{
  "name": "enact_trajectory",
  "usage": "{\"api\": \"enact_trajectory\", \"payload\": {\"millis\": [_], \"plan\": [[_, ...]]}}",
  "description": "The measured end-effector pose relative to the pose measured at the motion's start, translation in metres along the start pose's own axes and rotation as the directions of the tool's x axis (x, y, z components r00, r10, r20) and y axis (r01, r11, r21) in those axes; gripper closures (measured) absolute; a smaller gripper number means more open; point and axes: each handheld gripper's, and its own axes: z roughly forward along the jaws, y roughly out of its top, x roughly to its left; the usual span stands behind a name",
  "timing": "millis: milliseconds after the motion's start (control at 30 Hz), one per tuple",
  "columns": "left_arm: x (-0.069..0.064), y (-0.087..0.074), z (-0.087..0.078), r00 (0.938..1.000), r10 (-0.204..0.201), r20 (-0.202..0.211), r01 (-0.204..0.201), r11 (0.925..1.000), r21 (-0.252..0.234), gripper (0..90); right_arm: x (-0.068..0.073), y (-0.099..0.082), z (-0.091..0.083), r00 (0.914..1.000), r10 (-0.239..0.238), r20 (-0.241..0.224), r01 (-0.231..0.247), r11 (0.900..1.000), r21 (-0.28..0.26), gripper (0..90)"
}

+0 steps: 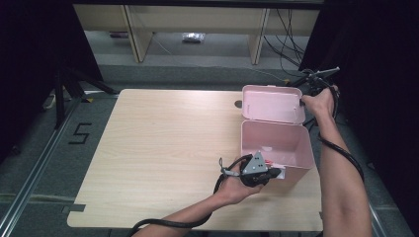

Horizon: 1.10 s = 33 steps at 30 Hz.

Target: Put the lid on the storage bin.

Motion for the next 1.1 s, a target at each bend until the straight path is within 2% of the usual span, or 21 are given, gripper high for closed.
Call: {"api": "enact_trajectory", "payload": {"millis": [67, 100, 167, 200, 233, 267, 300, 333, 367, 467, 500, 533, 567, 733, 767, 800, 833, 933, 967, 1000, 1100], "plan": [[0.000, 0.000, 0.000, 1.0000, -0.002, 0.000, 0.002, 1.0000, 0.000, 90.0, 0.000, 0.000, -0.001, 1.0000, 0.002, 0.001, -0.002, 1.0000, -0.003, 88.8], [0.000, 0.000, 0.000, 1.0000, -0.002, 0.000, 0.002, 1.0000, 0.000, 90.0, 0.002, 0.000, -0.002, 0.9997, 0.025, 0.002, -0.025, 0.9997, -0.006, 88.8], [0.000, 0.000, 0.000, 1.0000, -0.001, -0.003, 0.001, 1.0000, 0.002, 90.0, 0.001, 0.001, -0.003, 1.0000, 0.001, 0.001, -0.001, 0.9999, -0.011, 88.8], [0.000, 0.001, -0.001, 0.9999, 0.000, -0.013, 0.000, 0.9999, 0.011, 90.0, 0.000, 0.001, -0.004, 1.0000, 0.002, 0.002, -0.002, 1.0000, -0.008, 88.9], [0.000, 0.000, 0.000, 1.0000, -0.003, 0.000, 0.003, 1.0000, 0.000, 90.0, 0.000, 0.001, -0.005, 1.0000, 0.001, 0.003, -0.001, 1.0000, -0.009, 88.9], [0.000, 0.000, 0.000, 1.0000, -0.003, -0.004, 0.003, 1.0000, 0.003, 90.0, 0.000, 0.001, -0.006, 1.0000, 0.003, -0.001, -0.004, 0.9999, -0.012, 88.9], [0.000, 0.000, 0.000, 1.0000, -0.003, -0.002, 0.003, 1.0000, 0.001, 90.0, 0.003, 0.000, -0.007, 0.9993, 0.038, -0.005, -0.038, 0.9993, -0.002, 88.9], [0.000, 0.000, 0.000, 1.0000, -0.003, -0.002, 0.003, 1.0000, 0.002, 90.0, 0.000, 0.001, -0.008, 1.0000, -0.002, 0.005, 0.002, 0.9999, -0.013, 88.9], [0.000, 0.001, 0.000, 1.0000, -0.003, -0.002, 0.003, 1.0000, 0.002, 90.0, 0.001, 0.001, -0.008, 1.0000, -0.004, 0.001, 0.004, 0.9998, -0.020, 88.9], [0.000, 0.001, -0.001, 1.0000, -0.002, -0.009, 0.002, 0.9999, 0.011, 90.0, 0.002, 0.001, -0.011, 0.9999, 0.014, 0.003, -0.014, 0.9997, -0.017, 88.9], [0.000, 0.001, -0.001, 0.9998, -0.010, -0.015, 0.010, 0.9999, 0.014, 90.0, 0.001, 0.001, -0.012, 1.0000, -0.006, 0.004, 0.006, 0.9997, -0.025, 89.0], [0.000, 0.001, -0.001, 0.9999, -0.012, -0.008, 0.012, 0.9999, 0.011, 90.0, 0.002, 0.001, -0.013, 0.9999, 0.015, -0.001, -0.015, 0.9993, -0.035, 89.0], [0.000, 0.001, -0.001, 0.9998, -0.010, -0.017, 0.010, 0.9998, 0.017, 90.0, 0.001, 0.001, -0.014, 1.0000, 0.003, 0.002, -0.003, 0.9997, -0.024, 89.0], [0.002, 0.002, 0.000, 0.9998, 0.013, -0.012, -0.013, 0.9999, 0.004, 90.0, 0.002, 0.002, -0.018, 1.0000, 0.003, -0.007, -0.003, 0.9992, -0.039, 89.1], [0.002, 0.002, 0.000, 0.9999, 0.013, -0.009, -0.012, 0.9999, 0.005, 90.0, 0.003, 0.002, -0.019, 0.9999, 0.009, -0.006, -0.009, 0.9989, -0.046, 89.1], [0.002, 0.002, 0.000, 0.9999, 0.013, -0.008, -0.013, 0.9999, 0.005, 90.0, 0.004, 0.002, -0.021, 0.9992, 0.038, -0.011, -0.038, 0.9986, -0.036, 89.1], [0.002, 0.002, 0.000, 0.9999, 0.008, -0.008, -0.008, 1.0000, 0.006, 90.0, 0.003, 0.002, -0.021, 0.9999, 0.009, -0.008, -0.010, 0.9989, -0.046, 89.1], [0.002, 0.002, 0.000, 0.9999, 0.000, -0.010, 0.000, 1.0000, 0.006, 90.0, 0.002, 0.002, -0.023, 0.9999, -0.002, -0.013, 0.001, 0.9984, -0.057, 89.2], [0.002, 0.002, 0.000, 1.0000, 0.000, -0.010, 0.000, 1.0000, 0.005, 90.0, 0.002, 0.002, -0.024, 0.9999, 0.004, -0.011, -0.004, 0.9983, -0.058, 89.2], [0.002, 0.002, 0.000, 0.9999, -0.010, -0.012, 0.010, 0.9999, 0.013, 90.0, 0.004, 0.002, -0.025, 0.9995, 0.029, -0.015, -0.030, 0.9982, -0.052, 89.3], [0.002, 0.002, 0.000, 0.9999, -0.009, -0.012, 0.009, 0.9999, 0.013, 90.0, 0.003, 0.002, -0.028, 0.9999, 0.005, -0.014, -0.006, 0.9982, -0.060, 89.3]]}}
